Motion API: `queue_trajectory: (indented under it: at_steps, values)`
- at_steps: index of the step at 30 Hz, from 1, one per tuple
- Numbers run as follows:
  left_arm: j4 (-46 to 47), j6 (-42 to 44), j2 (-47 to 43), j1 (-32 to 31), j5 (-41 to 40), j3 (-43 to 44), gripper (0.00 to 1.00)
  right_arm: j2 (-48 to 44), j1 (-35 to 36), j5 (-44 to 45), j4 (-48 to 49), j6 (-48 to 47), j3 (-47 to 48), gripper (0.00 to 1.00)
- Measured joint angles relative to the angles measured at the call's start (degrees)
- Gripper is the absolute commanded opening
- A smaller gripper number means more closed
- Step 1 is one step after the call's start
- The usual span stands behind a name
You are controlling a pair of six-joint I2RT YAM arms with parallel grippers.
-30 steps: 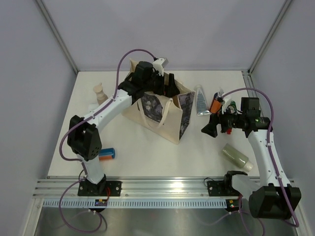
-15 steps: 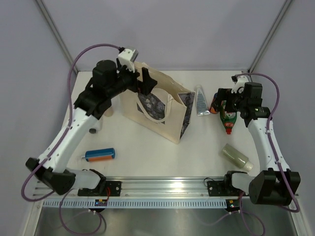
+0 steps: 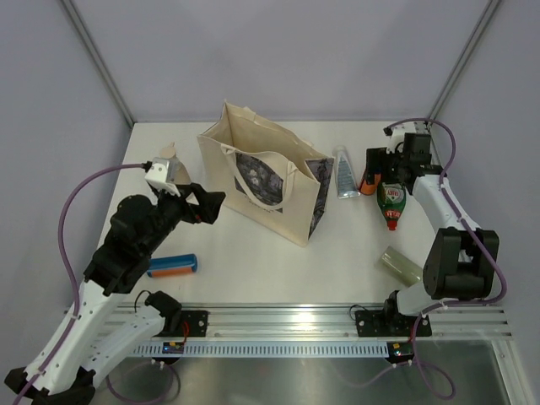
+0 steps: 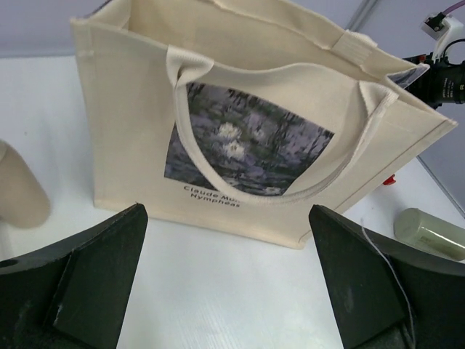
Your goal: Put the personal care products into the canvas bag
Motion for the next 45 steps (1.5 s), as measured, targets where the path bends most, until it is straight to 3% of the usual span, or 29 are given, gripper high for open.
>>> queue_trajectory:
  at_steps: [5,10,16,20,21,24,29,37,45]
  values:
    - [-0.3,-3.8,-6.8,0.0,-2.3,-7.4,0.99,6.4,0.0,-2.8,2.3,-2.2,2.8,0.97]
    - [-0.3,-6.4,-9.4,0.0,-3.7,-10.9,0.99,13.0,0.0,-4.4,4.0,-2.9,6.9,0.88]
    - [-0.4,-7.6,-9.3,0.0,-4.3,-11.6,0.99,14.3,0.0,-4.7,4.8,-3.4,7.0,0.76]
    - [-0.2,-7.8,-8.5,0.0,-4.2,-11.6,0.99,14.3,0.0,-4.6,6.0,-3.8,7.0,0.45]
    - [-0.1,-7.8,-8.0,0.0,-4.2,-11.6,0.99,14.3,0.0,-4.7,6.1,-3.8,7.0,0.33]
    - [0.0,-7.8,-6.7,0.0,-4.2,-11.6,0.99,14.3,0.0,-4.6,6.2,-3.9,7.0,0.17]
    - [0.0,-7.7,-6.2,0.0,-4.1,-11.7,0.99,13.6,-0.3,-4.8,5.4,-4.4,7.0,0.01]
    - [0.4,-7.7,-6.7,0.0,-4.0,-14.2,0.99,4.3,-1.1,-12.5,-5.7,-5.5,11.6,0.0]
    - [0.5,-7.7,-7.5,0.0,-4.0,-15.1,0.99,1.0,4.6,-20.4,-12.3,-3.1,35.1,0.0]
